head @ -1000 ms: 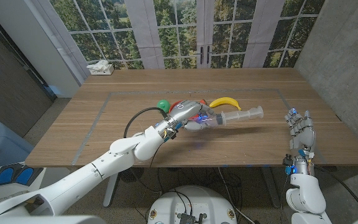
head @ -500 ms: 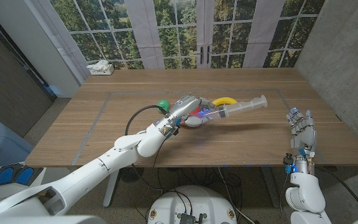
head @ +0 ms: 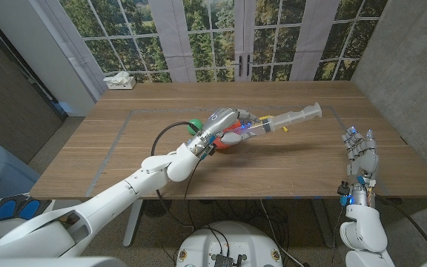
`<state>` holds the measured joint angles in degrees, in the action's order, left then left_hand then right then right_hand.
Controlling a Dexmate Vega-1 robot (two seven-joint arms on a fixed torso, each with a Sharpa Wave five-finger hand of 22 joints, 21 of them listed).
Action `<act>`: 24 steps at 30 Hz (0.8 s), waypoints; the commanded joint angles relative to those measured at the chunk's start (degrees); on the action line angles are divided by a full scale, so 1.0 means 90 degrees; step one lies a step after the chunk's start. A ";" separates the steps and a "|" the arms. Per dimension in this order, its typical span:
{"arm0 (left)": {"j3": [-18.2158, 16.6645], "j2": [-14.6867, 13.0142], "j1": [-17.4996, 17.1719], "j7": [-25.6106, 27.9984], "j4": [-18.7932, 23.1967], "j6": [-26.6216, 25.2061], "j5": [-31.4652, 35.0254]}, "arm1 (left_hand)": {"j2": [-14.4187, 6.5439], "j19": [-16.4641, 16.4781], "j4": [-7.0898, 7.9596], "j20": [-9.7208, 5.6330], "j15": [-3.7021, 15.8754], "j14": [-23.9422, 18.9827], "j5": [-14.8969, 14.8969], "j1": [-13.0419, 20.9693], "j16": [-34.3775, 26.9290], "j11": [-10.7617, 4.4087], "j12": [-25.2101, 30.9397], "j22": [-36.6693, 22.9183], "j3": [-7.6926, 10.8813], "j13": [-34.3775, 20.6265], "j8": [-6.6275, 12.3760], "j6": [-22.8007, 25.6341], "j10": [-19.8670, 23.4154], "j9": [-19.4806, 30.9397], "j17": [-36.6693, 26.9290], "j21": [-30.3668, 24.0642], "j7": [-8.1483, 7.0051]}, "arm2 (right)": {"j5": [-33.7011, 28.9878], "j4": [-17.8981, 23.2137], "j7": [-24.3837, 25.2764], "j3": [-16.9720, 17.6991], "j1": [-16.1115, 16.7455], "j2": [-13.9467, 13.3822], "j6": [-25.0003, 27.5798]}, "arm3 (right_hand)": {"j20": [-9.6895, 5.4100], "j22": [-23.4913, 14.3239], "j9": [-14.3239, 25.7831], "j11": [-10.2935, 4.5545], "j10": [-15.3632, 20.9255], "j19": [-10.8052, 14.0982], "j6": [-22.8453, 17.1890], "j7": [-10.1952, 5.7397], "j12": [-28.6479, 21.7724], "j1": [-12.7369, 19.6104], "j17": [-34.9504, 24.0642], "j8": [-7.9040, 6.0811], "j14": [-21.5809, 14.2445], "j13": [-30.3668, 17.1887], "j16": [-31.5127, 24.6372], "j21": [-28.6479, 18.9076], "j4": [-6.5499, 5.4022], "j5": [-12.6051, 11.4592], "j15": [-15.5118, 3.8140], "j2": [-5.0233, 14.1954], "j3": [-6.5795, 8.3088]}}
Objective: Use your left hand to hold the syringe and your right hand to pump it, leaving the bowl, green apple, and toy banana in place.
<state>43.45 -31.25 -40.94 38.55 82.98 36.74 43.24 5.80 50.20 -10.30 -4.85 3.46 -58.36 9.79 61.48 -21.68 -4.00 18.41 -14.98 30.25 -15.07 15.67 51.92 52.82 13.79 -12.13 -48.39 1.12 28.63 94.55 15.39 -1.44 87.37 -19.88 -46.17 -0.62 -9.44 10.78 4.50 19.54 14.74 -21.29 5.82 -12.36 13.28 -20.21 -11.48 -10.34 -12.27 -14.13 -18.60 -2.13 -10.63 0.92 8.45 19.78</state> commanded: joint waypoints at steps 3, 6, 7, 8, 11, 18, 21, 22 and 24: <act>0.0213 0.0260 0.0465 0.0554 -0.0690 0.0465 0.0168 | -0.1365 0.0145 -0.0001 -0.0809 0.1152 -0.0690 0.0022 0.1424 -0.0003 -0.0355 -0.0014 -0.0037 -0.0033 -0.0014 -0.0020 0.0003 0.0318 0.0013 -0.0013 -0.0065 -0.0044 | -0.0171 0.0200 0.0039 -0.0039 0.0124 0.0032 -0.0009 | -0.0006 -0.0031 0.0023 0.0007 0.0069 0.0045 -0.0038 -0.0003 0.0011 0.0015 0.0001 -0.0011 -0.0084 -0.0010 -0.0034 0.0019 0.0050 0.0025 0.0003 0.0078 0.0023; 0.0242 0.0301 0.0539 0.0642 -0.0808 0.0521 0.0172 | -0.1365 0.0137 0.0000 -0.0810 0.1152 -0.0692 0.0022 0.1428 0.0001 -0.0355 -0.0018 -0.0038 -0.0040 -0.0015 -0.0027 -0.0005 0.0319 0.0016 -0.0013 -0.0081 -0.0043 | -0.0191 0.0242 0.0012 -0.0062 0.0149 0.0033 -0.0029 | -0.0007 -0.0031 0.0023 0.0017 0.0064 0.0045 -0.0039 -0.0003 0.0013 0.0014 0.0003 -0.0011 -0.0084 -0.0010 -0.0033 0.0028 0.0053 0.0025 -0.0002 0.0076 0.0024; 0.0238 0.0301 0.0542 0.0599 -0.0798 0.0491 0.0133 | -0.1365 0.0135 0.0000 -0.0810 0.1152 -0.0692 0.0022 0.1430 0.0002 -0.0358 -0.0022 -0.0038 -0.0042 -0.0017 -0.0027 -0.0005 0.0313 0.0018 -0.0013 -0.0086 -0.0043 | -0.0234 0.0263 0.0004 -0.0064 0.0165 0.0012 -0.0017 | -0.0005 -0.0031 0.0023 0.0020 0.0071 0.0050 -0.0041 -0.0003 0.0011 0.0012 0.0003 -0.0011 -0.0085 -0.0010 -0.0033 0.0031 0.0054 0.0025 0.0001 0.0076 0.0024; 0.0242 0.0312 0.0562 0.0557 -0.0835 0.0516 0.0059 | -0.1365 0.0133 0.0000 -0.0810 0.1152 -0.0692 0.0022 0.1431 0.0004 -0.0357 -0.0022 -0.0038 -0.0044 -0.0018 -0.0026 0.0001 0.0315 0.0019 -0.0012 -0.0091 -0.0045 | -0.0263 0.0289 0.0028 -0.0072 0.0169 0.0033 -0.0011 | -0.0007 -0.0031 0.0023 0.0018 0.0067 0.0055 -0.0041 -0.0005 0.0013 0.0010 0.0003 -0.0011 -0.0084 -0.0010 -0.0033 0.0034 0.0054 0.0025 -0.0009 0.0077 0.0025; 0.0238 0.0350 0.0599 0.0428 -0.0921 0.0567 -0.0160 | -0.1365 0.0124 0.0000 -0.0810 0.1152 -0.0694 0.0022 0.1435 0.0007 -0.0356 -0.0025 -0.0038 -0.0049 -0.0019 -0.0030 -0.0003 0.0317 0.0021 -0.0012 -0.0103 -0.0046 | -0.0322 0.0366 0.0015 -0.0107 0.0193 0.0015 0.0025 | -0.0006 -0.0032 0.0023 0.0007 0.0066 0.0057 -0.0041 -0.0002 0.0014 0.0008 0.0004 -0.0010 -0.0085 -0.0010 -0.0032 0.0045 0.0057 0.0025 -0.0003 0.0077 0.0026; 0.0344 0.0499 0.0881 0.1011 -0.1445 0.0885 0.0130 | -0.1363 0.0103 0.0001 -0.0810 0.1152 -0.0695 0.0021 0.1441 0.0014 -0.0361 -0.0030 -0.0039 -0.0061 -0.0021 -0.0035 -0.0002 0.0326 0.0027 -0.0011 -0.0128 -0.0053 | -0.0433 0.0489 0.0026 -0.0122 0.0219 -0.0003 0.0064 | -0.0002 -0.0032 0.0023 0.0013 0.0073 0.0066 -0.0042 0.0002 0.0012 0.0002 0.0007 -0.0010 -0.0089 -0.0010 -0.0032 0.0061 0.0062 0.0026 0.0003 0.0074 0.0027; 0.0412 0.0581 0.1021 0.1288 -0.1730 0.1016 0.0203 | -0.1364 0.0091 0.0003 -0.0810 0.1151 -0.0696 0.0020 0.1446 0.0019 -0.0369 -0.0037 -0.0039 -0.0068 -0.0027 -0.0036 0.0005 0.0317 0.0029 -0.0010 -0.0146 -0.0052 | -0.0496 0.0551 0.0057 -0.0118 0.0228 -0.0008 0.0112 | -0.0002 -0.0032 0.0023 0.0009 0.0069 0.0068 -0.0044 -0.0002 0.0014 -0.0001 0.0008 -0.0011 -0.0085 -0.0010 -0.0029 0.0069 0.0064 0.0026 0.0011 0.0070 0.0027; 0.0433 0.0596 0.1055 0.1357 -0.1786 0.1025 0.0236 | -0.1364 0.0087 0.0003 -0.0809 0.1151 -0.0696 0.0020 0.1447 0.0020 -0.0368 -0.0037 -0.0039 -0.0071 -0.0030 -0.0038 0.0003 0.0319 0.0031 -0.0010 -0.0151 -0.0052 | -0.0563 0.0570 0.0091 -0.0108 0.0233 -0.0005 0.0139 | -0.0001 -0.0032 0.0023 0.0011 0.0073 0.0070 -0.0045 -0.0004 0.0013 -0.0003 0.0009 -0.0011 -0.0080 -0.0010 -0.0027 0.0072 0.0064 0.0026 0.0006 0.0070 0.0027; 0.0478 0.0641 0.1130 0.1495 -0.1932 0.1078 0.0253 | -0.1365 0.0078 0.0004 -0.0809 0.1151 -0.0698 0.0020 0.1450 0.0023 -0.0378 -0.0044 -0.0039 -0.0076 -0.0029 -0.0039 0.0005 0.0314 0.0034 -0.0009 -0.0164 -0.0060 | -0.0531 0.0601 0.0088 -0.0119 0.0225 -0.0006 0.0168 | -0.0001 -0.0032 0.0023 0.0017 0.0073 0.0072 -0.0044 -0.0001 0.0013 -0.0005 0.0009 -0.0010 -0.0090 -0.0010 -0.0031 0.0075 0.0064 0.0027 0.0010 0.0070 0.0027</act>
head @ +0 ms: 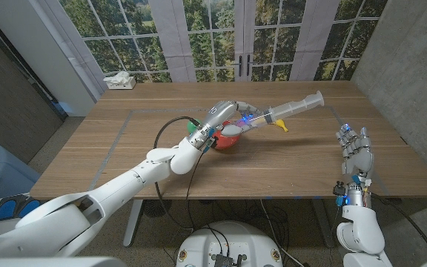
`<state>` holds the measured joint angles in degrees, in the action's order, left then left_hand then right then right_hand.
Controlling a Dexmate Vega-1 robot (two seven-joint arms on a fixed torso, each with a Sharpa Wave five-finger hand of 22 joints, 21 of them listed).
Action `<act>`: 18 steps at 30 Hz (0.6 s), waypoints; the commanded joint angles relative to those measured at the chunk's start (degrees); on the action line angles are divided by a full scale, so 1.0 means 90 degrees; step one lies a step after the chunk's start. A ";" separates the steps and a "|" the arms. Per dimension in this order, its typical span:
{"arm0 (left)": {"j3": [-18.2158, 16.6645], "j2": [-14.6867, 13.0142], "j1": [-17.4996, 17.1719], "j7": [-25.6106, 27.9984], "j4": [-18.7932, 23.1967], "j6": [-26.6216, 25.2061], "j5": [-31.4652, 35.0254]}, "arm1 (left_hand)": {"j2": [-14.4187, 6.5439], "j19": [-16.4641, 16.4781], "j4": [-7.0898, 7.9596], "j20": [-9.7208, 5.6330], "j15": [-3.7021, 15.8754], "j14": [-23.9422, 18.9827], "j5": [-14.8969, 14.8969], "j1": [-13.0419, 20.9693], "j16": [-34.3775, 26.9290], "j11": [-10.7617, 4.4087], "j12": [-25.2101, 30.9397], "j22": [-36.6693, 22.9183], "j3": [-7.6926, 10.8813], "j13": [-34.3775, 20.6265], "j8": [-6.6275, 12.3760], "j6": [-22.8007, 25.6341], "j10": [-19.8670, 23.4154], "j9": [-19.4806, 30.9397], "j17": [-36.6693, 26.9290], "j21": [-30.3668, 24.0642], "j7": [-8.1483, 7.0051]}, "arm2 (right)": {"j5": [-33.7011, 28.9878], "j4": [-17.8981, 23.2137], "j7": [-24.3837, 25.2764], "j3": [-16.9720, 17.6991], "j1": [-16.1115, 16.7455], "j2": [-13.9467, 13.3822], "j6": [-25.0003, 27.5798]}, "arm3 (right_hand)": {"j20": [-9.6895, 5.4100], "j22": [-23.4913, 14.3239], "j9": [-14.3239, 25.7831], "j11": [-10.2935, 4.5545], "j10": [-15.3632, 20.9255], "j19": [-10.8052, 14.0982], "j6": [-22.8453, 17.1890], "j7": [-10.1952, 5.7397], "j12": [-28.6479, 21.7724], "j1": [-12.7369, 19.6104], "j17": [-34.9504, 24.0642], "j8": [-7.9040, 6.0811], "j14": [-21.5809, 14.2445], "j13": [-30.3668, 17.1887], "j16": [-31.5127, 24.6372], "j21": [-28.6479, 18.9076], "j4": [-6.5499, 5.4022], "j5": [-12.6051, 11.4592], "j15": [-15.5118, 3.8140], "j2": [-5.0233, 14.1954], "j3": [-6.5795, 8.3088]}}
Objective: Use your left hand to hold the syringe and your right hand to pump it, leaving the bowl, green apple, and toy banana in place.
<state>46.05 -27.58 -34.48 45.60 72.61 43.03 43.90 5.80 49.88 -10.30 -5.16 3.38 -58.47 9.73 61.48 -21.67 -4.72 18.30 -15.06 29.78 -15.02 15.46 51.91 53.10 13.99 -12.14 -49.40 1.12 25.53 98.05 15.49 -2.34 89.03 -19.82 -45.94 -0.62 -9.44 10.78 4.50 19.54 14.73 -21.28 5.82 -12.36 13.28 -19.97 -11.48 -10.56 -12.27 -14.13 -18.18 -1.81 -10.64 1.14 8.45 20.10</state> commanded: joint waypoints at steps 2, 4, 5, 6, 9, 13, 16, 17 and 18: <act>0.0235 0.0256 0.0484 0.0859 -0.0887 0.0382 0.0256 | -0.1366 0.0106 0.0005 -0.0774 0.1160 -0.0686 0.0026 0.1452 0.0025 -0.0307 -0.0034 -0.0031 -0.0029 -0.0038 -0.0020 0.0002 0.0282 0.0013 -0.0008 -0.0064 -0.0062 | -0.0272 0.0251 0.0137 -0.0006 0.0039 -0.0005 0.0204 | 0.0001 -0.0033 0.0023 0.0010 0.0079 0.0076 -0.0052 0.0002 0.0011 -0.0008 -0.0017 -0.0013 -0.0069 -0.0011 -0.0031 0.0037 0.0031 0.0027 -0.0007 0.0068 -0.0009; 0.0295 0.0290 0.0573 0.0958 -0.1035 0.0442 0.0264 | -0.1366 0.0101 0.0005 -0.0774 0.1159 -0.0686 0.0026 0.1454 0.0026 -0.0308 -0.0035 -0.0031 -0.0031 -0.0038 -0.0022 0.0001 0.0286 0.0014 -0.0008 -0.0070 -0.0062 | -0.0255 0.0270 0.0130 -0.0018 0.0025 -0.0010 0.0224 | 0.0000 -0.0033 0.0023 0.0006 0.0077 0.0078 -0.0052 0.0000 0.0012 -0.0013 -0.0016 -0.0012 -0.0065 -0.0011 -0.0029 0.0043 0.0031 0.0027 -0.0018 0.0067 -0.0009; 0.0328 0.0304 0.0620 0.1055 -0.1100 0.0443 0.0323 | -0.1367 0.0098 0.0006 -0.0774 0.1159 -0.0687 0.0026 0.1455 0.0027 -0.0311 -0.0036 -0.0031 -0.0033 -0.0039 -0.0022 0.0002 0.0285 0.0015 -0.0008 -0.0074 -0.0063 | -0.0284 0.0289 0.0143 -0.0018 0.0027 -0.0016 0.0250 | 0.0002 -0.0033 0.0023 0.0007 0.0080 0.0080 -0.0052 -0.0001 0.0011 -0.0014 -0.0016 -0.0012 -0.0063 -0.0011 -0.0028 0.0045 0.0031 0.0027 -0.0026 0.0067 -0.0009; 0.0365 0.0326 0.0672 0.1120 -0.1191 0.0489 0.0327 | -0.1367 0.0096 0.0007 -0.0773 0.1159 -0.0687 0.0025 0.1455 0.0028 -0.0309 -0.0038 -0.0031 -0.0035 -0.0039 -0.0025 -0.0003 0.0285 0.0017 -0.0008 -0.0079 -0.0068 | -0.0315 0.0283 0.0137 -0.0021 0.0015 -0.0023 0.0245 | 0.0002 -0.0033 0.0023 0.0011 0.0081 0.0080 -0.0051 -0.0002 0.0011 -0.0016 -0.0016 -0.0012 -0.0065 -0.0011 -0.0028 0.0049 0.0031 0.0028 -0.0021 0.0067 -0.0009; 0.0463 0.0369 0.0800 0.1310 -0.1384 0.0537 0.0377 | -0.1369 0.0085 0.0009 -0.0771 0.1159 -0.0688 0.0024 0.1458 0.0033 -0.0310 -0.0045 -0.0031 -0.0042 -0.0039 -0.0020 0.0010 0.0286 0.0024 -0.0007 -0.0098 -0.0080 | -0.0380 0.0332 0.0172 -0.0029 0.0004 -0.0024 0.0295 | 0.0003 -0.0033 0.0023 0.0003 0.0076 0.0083 -0.0055 -0.0001 0.0013 -0.0020 -0.0015 -0.0013 -0.0065 -0.0011 -0.0028 0.0056 0.0032 0.0028 -0.0016 0.0066 -0.0009; 0.0594 0.0423 0.0971 0.1456 -0.1633 0.0594 0.0378 | -0.1369 0.0073 0.0011 -0.0770 0.1159 -0.0688 0.0021 0.1461 0.0040 -0.0319 -0.0049 -0.0032 -0.0053 -0.0044 -0.0019 0.0014 0.0292 0.0035 -0.0006 -0.0124 -0.0091 | -0.0399 0.0377 0.0187 -0.0050 -0.0026 -0.0021 0.0331 | 0.0006 -0.0034 0.0023 0.0010 0.0079 0.0087 -0.0051 0.0001 0.0013 -0.0026 -0.0014 -0.0011 -0.0070 -0.0011 -0.0029 0.0067 0.0033 0.0028 -0.0011 0.0064 -0.0010; 0.0673 0.0469 0.1081 0.1493 -0.1813 0.0647 0.0308 | -0.1368 0.0071 0.0011 -0.0771 0.1160 -0.0688 0.0021 0.1463 0.0043 -0.0320 -0.0052 -0.0032 -0.0056 -0.0043 -0.0019 0.0016 0.0293 0.0037 -0.0005 -0.0133 -0.0093 | -0.0389 0.0424 0.0171 -0.0062 -0.0040 -0.0055 0.0378 | 0.0006 -0.0034 0.0023 0.0022 0.0076 0.0091 -0.0050 -0.0001 0.0015 -0.0033 -0.0013 -0.0010 -0.0068 -0.0011 -0.0027 0.0078 0.0033 0.0028 -0.0014 0.0063 -0.0011; 0.0690 0.0486 0.1106 0.1473 -0.1869 0.0675 0.0247 | -0.1368 0.0068 0.0011 -0.0771 0.1160 -0.0688 0.0020 0.1465 0.0045 -0.0333 -0.0054 -0.0031 -0.0060 -0.0047 -0.0020 0.0017 0.0293 0.0040 -0.0005 -0.0143 -0.0094 | -0.0391 0.0446 0.0172 -0.0061 -0.0043 -0.0070 0.0406 | 0.0004 -0.0034 0.0023 0.0017 0.0073 0.0094 -0.0052 0.0002 0.0016 -0.0034 -0.0013 -0.0010 -0.0071 -0.0011 -0.0028 0.0079 0.0033 0.0028 -0.0010 0.0062 -0.0011; 0.0701 0.0504 0.1128 0.1430 -0.1923 0.0703 0.0167 | -0.1368 0.0067 0.0011 -0.0771 0.1160 -0.0688 0.0020 0.1465 0.0047 -0.0335 -0.0055 -0.0031 -0.0061 -0.0049 -0.0022 0.0010 0.0291 0.0041 -0.0005 -0.0147 -0.0099 | -0.0370 0.0484 0.0183 -0.0064 -0.0042 -0.0075 0.0449 | 0.0005 -0.0034 0.0023 0.0021 0.0075 0.0095 -0.0055 0.0007 0.0015 -0.0035 -0.0012 -0.0012 -0.0072 -0.0011 -0.0028 0.0081 0.0034 0.0029 -0.0010 0.0062 -0.0011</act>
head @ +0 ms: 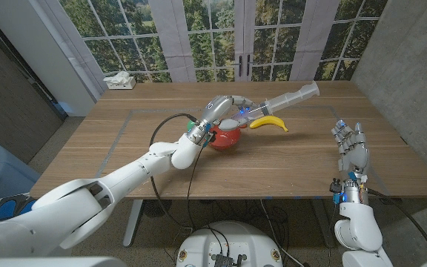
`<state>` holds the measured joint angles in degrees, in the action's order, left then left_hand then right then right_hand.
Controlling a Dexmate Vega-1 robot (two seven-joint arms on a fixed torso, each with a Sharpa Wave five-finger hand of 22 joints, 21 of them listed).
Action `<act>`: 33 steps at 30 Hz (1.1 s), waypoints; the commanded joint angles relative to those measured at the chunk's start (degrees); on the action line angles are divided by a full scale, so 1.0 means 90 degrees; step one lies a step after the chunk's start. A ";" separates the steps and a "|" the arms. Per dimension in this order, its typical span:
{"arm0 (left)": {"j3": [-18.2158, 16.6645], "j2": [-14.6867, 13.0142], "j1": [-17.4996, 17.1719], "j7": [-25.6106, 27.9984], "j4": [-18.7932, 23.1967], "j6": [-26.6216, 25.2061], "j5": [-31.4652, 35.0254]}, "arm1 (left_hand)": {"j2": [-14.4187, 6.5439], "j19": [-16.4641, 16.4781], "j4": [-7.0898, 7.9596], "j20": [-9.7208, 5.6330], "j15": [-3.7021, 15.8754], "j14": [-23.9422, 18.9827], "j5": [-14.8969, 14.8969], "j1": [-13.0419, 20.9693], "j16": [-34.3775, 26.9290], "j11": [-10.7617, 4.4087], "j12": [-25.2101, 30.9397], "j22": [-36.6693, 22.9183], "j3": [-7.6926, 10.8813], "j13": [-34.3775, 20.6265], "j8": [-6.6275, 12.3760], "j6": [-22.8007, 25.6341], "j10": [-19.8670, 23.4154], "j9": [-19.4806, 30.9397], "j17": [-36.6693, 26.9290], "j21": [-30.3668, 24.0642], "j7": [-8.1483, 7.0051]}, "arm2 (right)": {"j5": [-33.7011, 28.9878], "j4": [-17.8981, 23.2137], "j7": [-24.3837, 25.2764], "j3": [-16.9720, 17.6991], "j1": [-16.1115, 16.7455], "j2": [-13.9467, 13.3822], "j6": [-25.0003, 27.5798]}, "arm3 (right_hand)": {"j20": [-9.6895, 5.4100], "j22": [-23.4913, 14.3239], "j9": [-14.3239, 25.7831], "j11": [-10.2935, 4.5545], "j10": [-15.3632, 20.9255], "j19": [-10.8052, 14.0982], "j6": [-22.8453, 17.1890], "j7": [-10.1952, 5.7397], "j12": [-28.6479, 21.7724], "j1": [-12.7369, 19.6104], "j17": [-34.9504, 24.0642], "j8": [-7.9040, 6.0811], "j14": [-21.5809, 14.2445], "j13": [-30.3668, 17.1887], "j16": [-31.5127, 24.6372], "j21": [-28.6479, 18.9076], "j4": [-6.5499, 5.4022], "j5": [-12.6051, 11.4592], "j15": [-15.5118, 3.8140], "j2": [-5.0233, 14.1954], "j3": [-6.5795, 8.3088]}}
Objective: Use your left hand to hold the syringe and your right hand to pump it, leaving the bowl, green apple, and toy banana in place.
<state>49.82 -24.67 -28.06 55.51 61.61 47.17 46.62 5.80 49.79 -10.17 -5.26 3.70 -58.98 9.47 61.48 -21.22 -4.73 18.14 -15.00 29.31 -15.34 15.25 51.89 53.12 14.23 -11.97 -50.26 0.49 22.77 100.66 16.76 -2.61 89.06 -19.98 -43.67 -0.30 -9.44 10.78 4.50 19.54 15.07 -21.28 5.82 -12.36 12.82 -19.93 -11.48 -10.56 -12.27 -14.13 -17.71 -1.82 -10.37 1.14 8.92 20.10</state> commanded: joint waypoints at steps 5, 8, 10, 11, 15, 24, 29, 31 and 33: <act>0.0390 0.0294 0.0584 0.0513 -0.1042 0.0366 -0.0178 | -0.1368 0.0071 -0.0003 -0.0760 0.1124 -0.0634 0.0049 0.1469 0.0001 -0.0338 -0.0039 -0.0037 -0.0016 -0.0020 0.0000 0.0016 0.0292 0.0017 -0.0023 -0.0071 -0.0028 | -0.0051 0.0293 0.0008 -0.0054 -0.0086 -0.0155 0.0345 | -0.0029 -0.0034 0.0023 0.0018 0.0073 0.0063 -0.0056 0.0010 0.0017 0.0009 -0.0014 -0.0011 -0.0062 -0.0011 -0.0023 0.0044 0.0037 -0.0001 -0.0012 0.0010 -0.0010; 0.0488 0.0389 0.0719 0.0697 -0.1326 0.0462 -0.0169 | -0.1368 0.0065 -0.0003 -0.0760 0.1124 -0.0635 0.0048 0.1472 0.0005 -0.0343 -0.0045 -0.0036 -0.0021 -0.0020 -0.0003 0.0013 0.0291 0.0022 -0.0022 -0.0087 -0.0034 | -0.0010 0.0346 -0.0017 -0.0086 -0.0129 -0.0197 0.0424 | -0.0027 -0.0035 0.0023 0.0020 0.0076 0.0066 -0.0058 0.0012 0.0016 0.0004 -0.0013 -0.0012 -0.0061 -0.0011 -0.0021 0.0051 0.0037 0.0000 -0.0005 0.0007 -0.0012; 0.0579 0.0469 0.0830 0.0890 -0.1564 0.0528 -0.0122 | -0.1367 0.0062 -0.0003 -0.0760 0.1124 -0.0634 0.0048 0.1474 0.0007 -0.0341 -0.0048 -0.0035 -0.0024 -0.0022 -0.0006 0.0009 0.0287 0.0022 -0.0022 -0.0094 -0.0033 | 0.0012 0.0393 -0.0044 -0.0106 -0.0157 -0.0247 0.0497 | -0.0025 -0.0035 0.0023 0.0025 0.0076 0.0067 -0.0060 0.0012 0.0017 0.0000 -0.0013 -0.0012 -0.0064 -0.0011 -0.0022 0.0056 0.0036 0.0000 0.0001 0.0005 -0.0013; 0.0613 0.0510 0.0870 0.0933 -0.1673 0.0581 -0.0162 | -0.1367 0.0061 -0.0003 -0.0760 0.1124 -0.0634 0.0048 0.1474 0.0008 -0.0346 -0.0048 -0.0035 -0.0025 -0.0023 -0.0005 0.0012 0.0288 0.0023 -0.0022 -0.0097 -0.0033 | 0.0072 0.0431 -0.0070 -0.0119 -0.0168 -0.0280 0.0549 | -0.0027 -0.0035 0.0023 0.0025 0.0076 0.0067 -0.0059 0.0012 0.0017 -0.0004 -0.0012 -0.0011 -0.0058 -0.0011 -0.0019 0.0062 0.0036 0.0000 -0.0006 0.0006 -0.0013; 0.0385 0.0702 0.0902 0.0943 -0.2023 0.0752 0.0031 | -0.1367 0.0052 -0.0003 -0.0760 0.1123 -0.0633 0.0048 0.1477 0.0013 -0.0332 -0.0050 -0.0034 -0.0030 -0.0029 -0.0008 0.0006 0.0288 0.0029 -0.0021 -0.0112 -0.0034 | 0.0226 0.0571 -0.0149 -0.0130 -0.0198 -0.0402 0.0695 | -0.0025 -0.0035 0.0023 0.0042 0.0078 0.0069 -0.0057 0.0014 0.0016 -0.0009 -0.0011 -0.0010 -0.0056 -0.0011 -0.0017 0.0070 0.0036 0.0000 -0.0005 0.0004 -0.0014; -0.0457 0.1224 0.0942 0.0943 -0.2849 0.1180 0.0767 | -0.1365 0.0024 -0.0002 -0.0759 0.1123 -0.0631 0.0047 0.1485 0.0027 -0.0340 -0.0064 -0.0029 -0.0043 -0.0043 -0.0017 -0.0010 0.0272 0.0043 -0.0018 -0.0149 -0.0036 | -0.0013 0.1063 0.0142 0.0000 -0.0209 -0.0621 0.1353 | -0.0011 -0.0036 0.0023 0.0034 0.0065 0.0071 -0.0045 0.0019 0.0023 -0.0026 -0.0008 -0.0004 -0.0037 -0.0011 -0.0007 0.0101 0.0038 0.0000 0.0017 0.0001 -0.0015; -0.0686 0.1401 0.0994 0.0943 -0.3137 0.1270 0.1004 | -0.1367 0.0009 0.0000 -0.0758 0.1122 -0.0628 0.0047 0.1487 0.0034 -0.0333 -0.0071 -0.0027 -0.0049 -0.0047 -0.0022 -0.0020 0.0269 0.0050 -0.0016 -0.0166 -0.0037 | -0.0040 0.1206 0.0182 0.0024 -0.0302 -0.0736 0.1632 | -0.0001 -0.0036 0.0023 0.0023 0.0040 0.0076 -0.0041 0.0015 0.0033 -0.0030 -0.0005 -0.0003 -0.0031 -0.0010 -0.0002 0.0122 0.0044 -0.0001 0.0008 0.0002 -0.0013; -0.0727 0.1450 0.1020 0.0943 -0.3231 0.1306 0.1045 | -0.1368 0.0003 0.0001 -0.0758 0.1122 -0.0627 0.0047 0.1489 0.0037 -0.0333 -0.0073 -0.0025 -0.0051 -0.0048 -0.0025 -0.0026 0.0269 0.0052 -0.0016 -0.0174 -0.0038 | 0.0017 0.1259 0.0171 0.0028 -0.0347 -0.0785 0.1753 | 0.0000 -0.0036 0.0023 0.0025 0.0036 0.0078 -0.0041 0.0014 0.0035 -0.0030 -0.0003 -0.0002 -0.0028 -0.0010 0.0000 0.0127 0.0048 -0.0001 0.0005 0.0002 -0.0011; -0.0754 0.1480 0.1039 0.0943 -0.3285 0.1315 0.1082 | -0.1368 0.0001 0.0001 -0.0758 0.1122 -0.0626 0.0047 0.1489 0.0039 -0.0333 -0.0074 -0.0025 -0.0052 -0.0049 -0.0026 -0.0029 0.0270 0.0054 -0.0016 -0.0178 -0.0038 | -0.0011 0.1322 0.0204 0.0042 -0.0390 -0.0845 0.1901 | 0.0003 -0.0036 0.0023 0.0022 0.0025 0.0081 -0.0040 0.0013 0.0039 -0.0030 -0.0002 -0.0002 -0.0023 -0.0010 0.0003 0.0133 0.0051 -0.0001 0.0016 0.0003 -0.0009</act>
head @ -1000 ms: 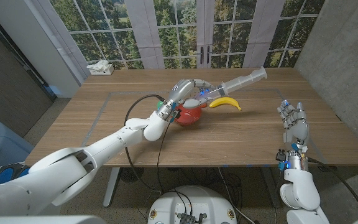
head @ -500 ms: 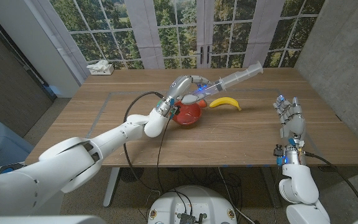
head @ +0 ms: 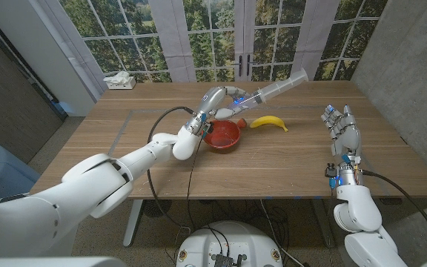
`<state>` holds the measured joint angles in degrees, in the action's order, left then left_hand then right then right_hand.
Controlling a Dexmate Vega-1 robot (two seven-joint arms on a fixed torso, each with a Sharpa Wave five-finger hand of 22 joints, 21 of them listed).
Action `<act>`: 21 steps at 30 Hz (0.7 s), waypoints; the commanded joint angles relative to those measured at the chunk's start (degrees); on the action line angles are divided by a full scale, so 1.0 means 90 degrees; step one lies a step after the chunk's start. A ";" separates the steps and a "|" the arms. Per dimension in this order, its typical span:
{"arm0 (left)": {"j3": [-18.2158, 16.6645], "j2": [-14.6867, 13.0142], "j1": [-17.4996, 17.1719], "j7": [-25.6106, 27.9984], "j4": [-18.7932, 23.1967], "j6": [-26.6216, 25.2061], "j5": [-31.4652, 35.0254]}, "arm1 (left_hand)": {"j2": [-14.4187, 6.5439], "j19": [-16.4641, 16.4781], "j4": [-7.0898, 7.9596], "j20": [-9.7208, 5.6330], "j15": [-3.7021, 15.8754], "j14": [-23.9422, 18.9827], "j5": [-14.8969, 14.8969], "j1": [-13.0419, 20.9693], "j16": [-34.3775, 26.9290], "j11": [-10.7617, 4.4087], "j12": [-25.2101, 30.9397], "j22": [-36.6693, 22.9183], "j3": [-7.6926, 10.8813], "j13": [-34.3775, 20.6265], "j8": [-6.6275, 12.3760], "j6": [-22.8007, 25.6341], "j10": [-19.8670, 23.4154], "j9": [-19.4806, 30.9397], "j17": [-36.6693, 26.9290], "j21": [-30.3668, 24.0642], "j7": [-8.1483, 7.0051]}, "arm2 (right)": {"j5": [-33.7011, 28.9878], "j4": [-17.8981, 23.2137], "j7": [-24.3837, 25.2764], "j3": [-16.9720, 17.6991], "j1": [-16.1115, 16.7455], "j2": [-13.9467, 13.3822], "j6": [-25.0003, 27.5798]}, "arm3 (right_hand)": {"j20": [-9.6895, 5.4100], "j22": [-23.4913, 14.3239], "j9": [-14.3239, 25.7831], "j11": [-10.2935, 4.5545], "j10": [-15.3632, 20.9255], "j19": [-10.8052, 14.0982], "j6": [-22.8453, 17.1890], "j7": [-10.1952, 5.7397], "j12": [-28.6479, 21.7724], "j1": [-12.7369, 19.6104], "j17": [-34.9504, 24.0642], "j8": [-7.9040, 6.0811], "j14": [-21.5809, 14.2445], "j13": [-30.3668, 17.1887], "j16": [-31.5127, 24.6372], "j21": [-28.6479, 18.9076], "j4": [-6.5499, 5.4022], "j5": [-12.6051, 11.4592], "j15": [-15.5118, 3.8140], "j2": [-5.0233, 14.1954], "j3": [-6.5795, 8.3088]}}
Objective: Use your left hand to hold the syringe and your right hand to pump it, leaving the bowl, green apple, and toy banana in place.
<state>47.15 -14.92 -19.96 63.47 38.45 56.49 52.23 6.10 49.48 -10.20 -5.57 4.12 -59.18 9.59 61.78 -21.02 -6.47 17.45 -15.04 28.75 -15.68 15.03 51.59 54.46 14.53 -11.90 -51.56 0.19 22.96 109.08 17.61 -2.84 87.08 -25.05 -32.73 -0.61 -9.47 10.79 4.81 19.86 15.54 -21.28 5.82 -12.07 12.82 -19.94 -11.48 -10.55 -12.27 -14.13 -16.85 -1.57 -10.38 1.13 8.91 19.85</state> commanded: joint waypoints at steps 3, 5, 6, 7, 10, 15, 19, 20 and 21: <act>-0.0474 0.0440 0.0179 0.0058 -0.0801 0.0289 0.0491 | -0.1401 0.0028 0.0004 -0.0724 0.1075 -0.0602 0.0033 0.1458 0.0021 -0.0139 0.0000 -0.0019 0.0008 -0.0012 -0.0006 -0.0005 0.0122 0.0024 -0.0023 -0.0043 -0.0015 | 0.0000 0.0440 0.0090 0.0082 -0.0267 -0.0377 0.0859 | 0.0040 -0.0033 0.0023 -0.0017 -0.0010 0.0031 -0.0037 0.0010 0.0007 -0.0030 0.0001 0.0000 -0.0020 -0.0010 0.0005 0.0045 0.0028 -0.0001 0.0020 0.0004 0.0020; -0.0481 0.0455 0.0202 0.0058 -0.0842 0.0280 0.0513 | -0.1401 0.0024 0.0004 -0.0723 0.1075 -0.0601 0.0033 0.1458 0.0023 -0.0138 -0.0002 -0.0019 0.0006 -0.0013 -0.0005 -0.0003 0.0122 0.0027 -0.0022 -0.0048 -0.0014 | -0.0036 0.0488 0.0110 0.0094 -0.0332 -0.0445 0.0993 | 0.0043 -0.0034 0.0023 -0.0021 -0.0017 0.0034 -0.0033 0.0007 0.0010 -0.0031 0.0002 0.0001 -0.0018 -0.0010 0.0006 0.0052 0.0030 -0.0001 0.0019 0.0004 0.0021; -0.0477 0.0466 0.0223 0.0058 -0.0882 0.0295 0.0515 | -0.1402 0.0022 0.0004 -0.0724 0.1075 -0.0600 0.0033 0.1459 0.0024 -0.0139 -0.0002 -0.0018 0.0006 -0.0014 -0.0005 -0.0002 0.0122 0.0027 -0.0022 -0.0050 -0.0011 | -0.0059 0.0498 0.0127 0.0097 -0.0375 -0.0468 0.1049 | 0.0042 -0.0034 0.0023 -0.0031 -0.0028 0.0038 -0.0031 0.0004 0.0014 -0.0032 0.0003 0.0002 -0.0016 -0.0010 0.0007 0.0054 0.0031 -0.0001 0.0018 0.0004 0.0022; -0.0472 0.0472 0.0237 0.0058 -0.0903 0.0292 0.0518 | -0.1402 0.0019 0.0005 -0.0724 0.1075 -0.0600 0.0033 0.1460 0.0026 -0.0135 -0.0005 -0.0018 0.0005 -0.0013 -0.0005 -0.0001 0.0119 0.0028 -0.0022 -0.0054 -0.0012 | -0.0046 0.0509 0.0103 0.0106 -0.0414 -0.0520 0.1119 | 0.0045 -0.0034 0.0023 -0.0030 -0.0030 0.0040 -0.0027 -0.0002 0.0015 -0.0032 0.0004 0.0004 -0.0007 -0.0009 0.0011 0.0057 0.0033 -0.0001 0.0024 0.0004 0.0023; -0.0451 0.0487 0.0280 0.0058 -0.0968 0.0291 0.0535 | -0.1403 0.0014 0.0006 -0.0722 0.1075 -0.0599 0.0033 0.1460 0.0028 -0.0135 -0.0008 -0.0017 0.0003 -0.0012 -0.0006 -0.0001 0.0122 0.0030 -0.0022 -0.0060 -0.0018 | -0.0084 0.0528 0.0134 0.0114 -0.0551 -0.0607 0.1316 | 0.0045 -0.0034 0.0023 -0.0052 -0.0042 0.0043 -0.0021 -0.0011 0.0019 -0.0030 0.0007 0.0005 0.0004 -0.0009 0.0017 0.0070 0.0041 -0.0001 0.0021 0.0006 0.0027; -0.0437 0.0498 0.0312 0.0058 -0.1005 0.0298 0.0550 | -0.1404 0.0001 0.0007 -0.0722 0.1075 -0.0595 0.0033 0.1461 0.0036 -0.0135 -0.0015 -0.0014 -0.0001 -0.0010 -0.0010 -0.0008 0.0124 0.0035 -0.0020 -0.0073 -0.0014 | -0.0152 0.0504 0.0170 0.0099 -0.0856 -0.0766 0.1659 | 0.0051 -0.0034 0.0022 -0.0047 -0.0059 0.0052 -0.0015 -0.0034 0.0024 -0.0015 0.0014 0.0008 0.0006 -0.0008 0.0021 0.0090 0.0060 -0.0003 0.0014 0.0015 0.0042; -0.0448 0.0504 0.0332 0.0058 -0.1010 0.0300 0.0599 | -0.1404 -0.0012 0.0006 -0.0723 0.1075 -0.0591 0.0033 0.1465 0.0043 -0.0133 -0.0028 -0.0011 -0.0005 -0.0010 -0.0012 -0.0007 0.0107 0.0038 -0.0019 -0.0088 -0.0018 | -0.0257 0.0465 0.0184 0.0071 -0.1093 -0.0892 0.1840 | 0.0062 -0.0034 0.0022 -0.0051 -0.0065 0.0057 -0.0013 -0.0038 0.0026 -0.0011 0.0017 0.0008 0.0007 -0.0008 0.0023 0.0099 0.0068 -0.0003 0.0015 0.0016 0.0047; -0.0452 0.0500 0.0334 0.0058 -0.1002 0.0301 0.0611 | -0.1404 -0.0016 0.0006 -0.0723 0.1075 -0.0590 0.0033 0.1467 0.0045 -0.0134 -0.0032 -0.0010 -0.0006 -0.0013 -0.0015 -0.0012 0.0098 0.0039 -0.0018 -0.0093 -0.0020 | -0.0264 0.0444 0.0173 0.0061 -0.1147 -0.0909 0.1846 | 0.0060 -0.0034 0.0022 -0.0058 -0.0071 0.0057 -0.0013 -0.0040 0.0028 -0.0010 0.0018 0.0008 0.0011 -0.0008 0.0025 0.0102 0.0069 -0.0003 0.0009 0.0017 0.0048; -0.0458 0.0497 0.0334 0.0058 -0.0992 0.0308 0.0621 | -0.1404 -0.0020 0.0006 -0.0723 0.1075 -0.0590 0.0033 0.1467 0.0046 -0.0134 -0.0033 -0.0009 -0.0008 -0.0015 -0.0013 -0.0010 0.0098 0.0041 -0.0018 -0.0097 -0.0020 | -0.0318 0.0447 0.0207 0.0053 -0.1183 -0.0927 0.1883 | 0.0061 -0.0034 0.0022 -0.0060 -0.0069 0.0059 -0.0015 -0.0041 0.0027 -0.0009 0.0018 0.0007 0.0013 -0.0008 0.0026 0.0105 0.0071 -0.0003 0.0003 0.0017 0.0050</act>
<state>43.65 -11.36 -18.05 63.93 31.56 58.91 56.75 6.10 49.17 -10.00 -5.88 4.30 -59.38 9.51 61.78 -20.62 -6.97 17.29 -15.03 28.52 -15.54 15.03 51.58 54.97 14.79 -11.88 -52.12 0.19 22.42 113.08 18.54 -2.06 80.91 -30.80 -23.37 -0.40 -9.46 10.78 4.28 19.33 15.75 -21.28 5.82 -11.86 12.83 -19.66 -11.47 -10.55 -12.27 -14.13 -16.09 -1.17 -10.39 1.13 8.91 20.26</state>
